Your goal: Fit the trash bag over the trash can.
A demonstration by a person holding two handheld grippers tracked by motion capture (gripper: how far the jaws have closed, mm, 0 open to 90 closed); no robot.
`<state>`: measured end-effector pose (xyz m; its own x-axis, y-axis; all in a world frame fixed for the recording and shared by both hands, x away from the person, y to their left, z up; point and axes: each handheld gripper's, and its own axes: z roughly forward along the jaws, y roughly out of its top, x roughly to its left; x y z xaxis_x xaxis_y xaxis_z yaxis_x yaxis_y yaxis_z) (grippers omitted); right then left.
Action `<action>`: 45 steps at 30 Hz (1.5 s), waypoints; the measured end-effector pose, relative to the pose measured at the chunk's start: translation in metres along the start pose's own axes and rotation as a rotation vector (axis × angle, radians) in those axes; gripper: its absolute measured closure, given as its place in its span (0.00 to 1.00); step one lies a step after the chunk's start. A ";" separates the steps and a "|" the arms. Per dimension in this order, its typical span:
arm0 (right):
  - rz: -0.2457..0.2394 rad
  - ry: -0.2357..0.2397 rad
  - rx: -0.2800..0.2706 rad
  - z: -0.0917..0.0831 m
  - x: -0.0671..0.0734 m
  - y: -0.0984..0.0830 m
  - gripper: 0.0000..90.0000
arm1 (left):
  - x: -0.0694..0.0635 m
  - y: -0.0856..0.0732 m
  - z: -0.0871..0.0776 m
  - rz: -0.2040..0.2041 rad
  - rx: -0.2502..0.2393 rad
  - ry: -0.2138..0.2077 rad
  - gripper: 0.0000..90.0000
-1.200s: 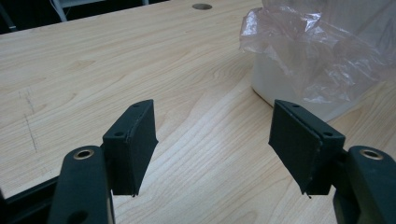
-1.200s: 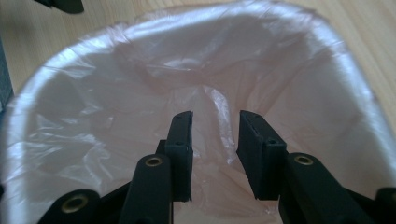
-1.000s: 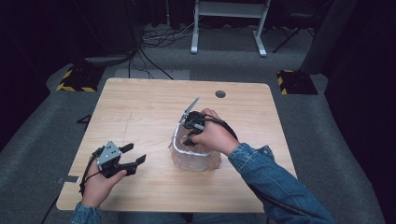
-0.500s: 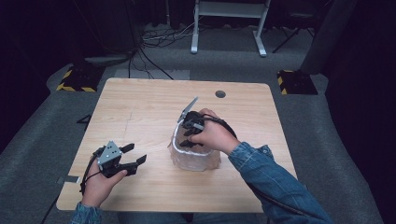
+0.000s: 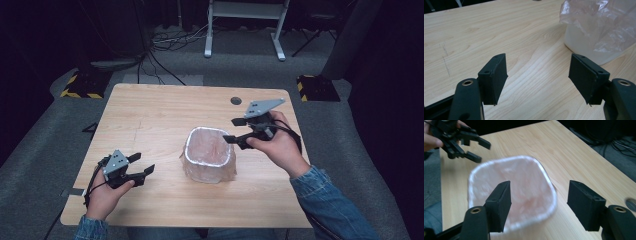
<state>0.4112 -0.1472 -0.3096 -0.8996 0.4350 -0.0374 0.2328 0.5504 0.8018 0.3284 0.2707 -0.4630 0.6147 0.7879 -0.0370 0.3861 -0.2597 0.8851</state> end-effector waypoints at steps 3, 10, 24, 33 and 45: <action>0.033 -0.037 0.000 -0.014 -0.007 -0.021 0.39 | 0.003 -0.002 0.000 0.003 0.027 0.017 0.34; 0.114 -0.096 0.009 -0.032 -0.021 -0.070 0.35 | 0.008 -0.005 0.000 0.001 0.078 0.039 0.32; 0.230 -0.182 0.057 -0.038 -0.033 -0.155 0.33 | 0.017 -0.018 -0.003 -0.036 0.143 0.072 0.31; 0.301 -0.214 0.077 -0.028 -0.031 -0.202 0.32 | 0.021 -0.025 -0.001 -0.044 0.172 0.085 0.31; 0.339 -0.298 0.093 -0.019 -0.019 -0.242 0.31 | 0.023 -0.032 0.005 -0.053 0.236 0.085 0.30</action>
<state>0.3655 -0.3020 -0.4918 -0.6250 0.7798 0.0369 0.5400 0.3977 0.7418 0.3341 0.2946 -0.4949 0.5328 0.8456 -0.0327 0.5727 -0.3319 0.7496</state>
